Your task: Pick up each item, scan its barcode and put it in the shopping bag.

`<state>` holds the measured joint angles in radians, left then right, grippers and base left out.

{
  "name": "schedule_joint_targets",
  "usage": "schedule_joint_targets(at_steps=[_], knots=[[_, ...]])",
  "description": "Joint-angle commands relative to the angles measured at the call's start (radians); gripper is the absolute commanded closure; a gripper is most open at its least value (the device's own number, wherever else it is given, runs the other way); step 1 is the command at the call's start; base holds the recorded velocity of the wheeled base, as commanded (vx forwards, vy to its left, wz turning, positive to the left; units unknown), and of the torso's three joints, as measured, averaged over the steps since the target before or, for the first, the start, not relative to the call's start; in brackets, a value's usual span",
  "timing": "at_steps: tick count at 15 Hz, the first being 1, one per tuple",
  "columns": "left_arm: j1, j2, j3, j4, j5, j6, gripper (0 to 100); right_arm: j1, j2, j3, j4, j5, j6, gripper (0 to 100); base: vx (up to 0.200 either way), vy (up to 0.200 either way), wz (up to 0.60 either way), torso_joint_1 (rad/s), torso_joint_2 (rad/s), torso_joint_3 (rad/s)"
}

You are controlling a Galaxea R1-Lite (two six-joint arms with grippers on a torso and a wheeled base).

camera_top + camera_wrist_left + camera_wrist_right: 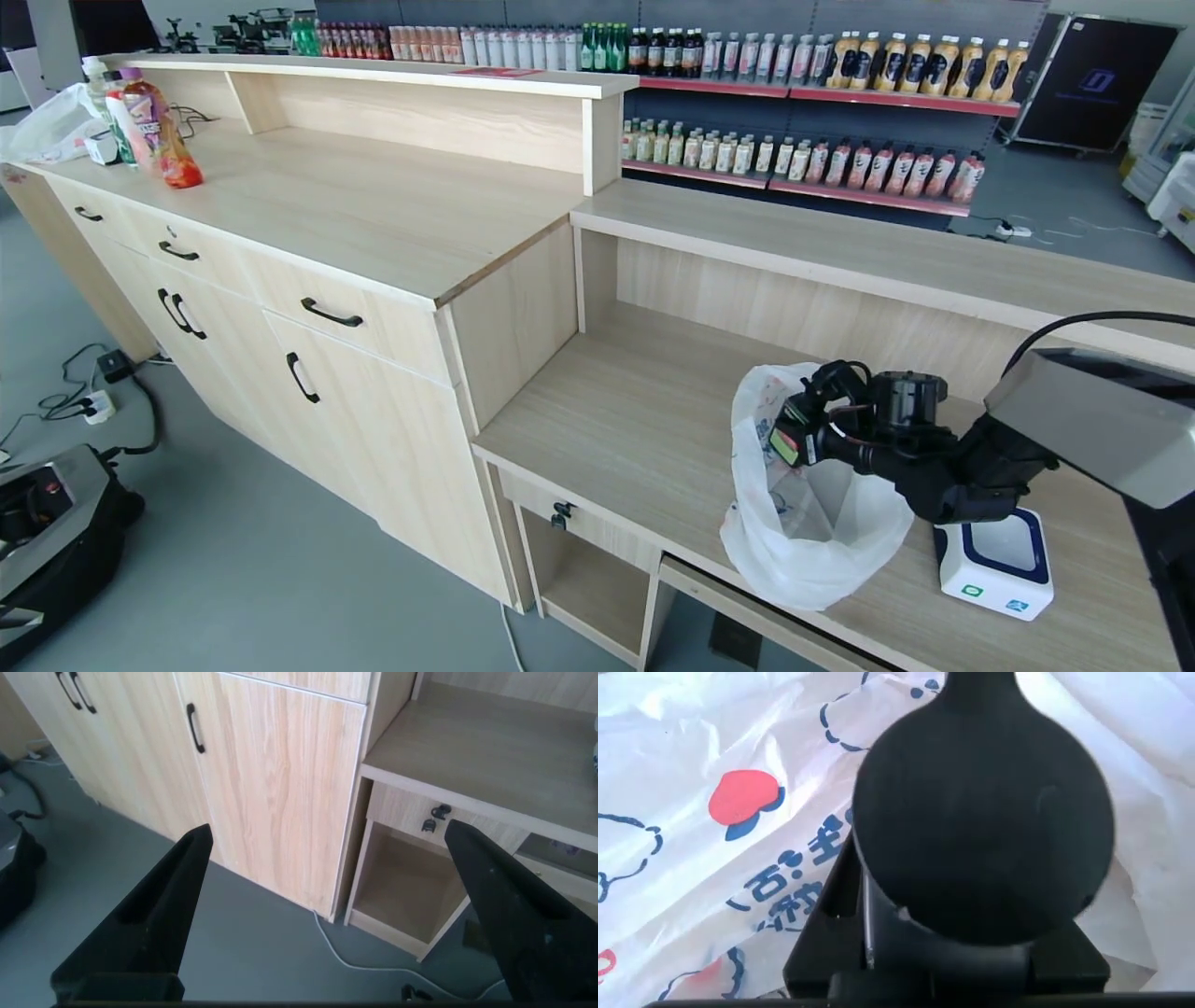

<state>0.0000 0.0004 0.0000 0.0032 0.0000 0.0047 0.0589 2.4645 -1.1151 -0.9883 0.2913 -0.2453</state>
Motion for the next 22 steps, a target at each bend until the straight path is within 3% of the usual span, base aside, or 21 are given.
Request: schedule_joint_targets(at_steps=[1, 3, 4, 6, 9, 13, 15, 17, 22], knots=[[0.0, 0.0, 0.0, 0.0, 0.0, 0.0, 0, -0.004, 0.036, -0.002, 0.008, -0.001, -0.003, 100, 0.0, 0.0, 0.0, 0.0, 0.0, 0.0], [0.0, 0.0, 0.0, 0.0, 0.0, 0.0, 0, -0.005, 0.041, -0.003, 0.008, -0.001, -0.003, 100, 0.0, 0.0, 0.0, 0.0, 0.0, 0.0], [0.0, 0.0, 0.0, 0.0, 0.0, 0.0, 0, -0.004, 0.039, -0.009, 0.011, -0.003, 0.0, 0, 0.0, 0.0, 0.0, 0.0, 0.0, 0.0], [0.0, 0.0, 0.0, 0.0, 0.0, 0.0, 0, -0.001, 0.013, -0.014, 0.013, -0.001, 0.012, 0, 0.0, 0.0, 0.0, 0.0, 0.0, 0.0], [0.0, 0.0, 0.0, 0.0, 0.0, 0.0, 0, 0.038, -0.196, 0.029, 0.048, -0.001, 0.103, 0, 0.0, 0.0, 0.0, 0.0, 0.0, 0.0], [0.0, 0.0, 0.0, 0.0, 0.0, 0.0, 0, 0.015, -0.547, 0.301, 0.131, -0.004, 0.095, 0, 0.0, 0.0, 0.0, 0.0, 0.0, 0.0], [0.0, 0.0, 0.0, 0.0, 0.0, 0.0, 0, -0.06, -0.7, 0.465, 0.131, -0.023, -0.006, 0, 0.0, 0.0, 0.0, 0.0, 0.0, 0.0], [0.0, 0.0, 0.0, 0.0, 0.0, 0.0, 0, -0.151, -0.785, 0.543, 0.135, -0.121, -0.173, 0, 0.0, 0.0, -0.3, 0.001, 0.0, 0.004], [0.0, 0.0, 0.0, 0.0, 0.0, 0.0, 0, -0.393, -1.098, 0.577, 0.352, -0.409, -0.189, 0, 0.0, 0.0, -0.6, 0.002, 0.0, 0.002]])
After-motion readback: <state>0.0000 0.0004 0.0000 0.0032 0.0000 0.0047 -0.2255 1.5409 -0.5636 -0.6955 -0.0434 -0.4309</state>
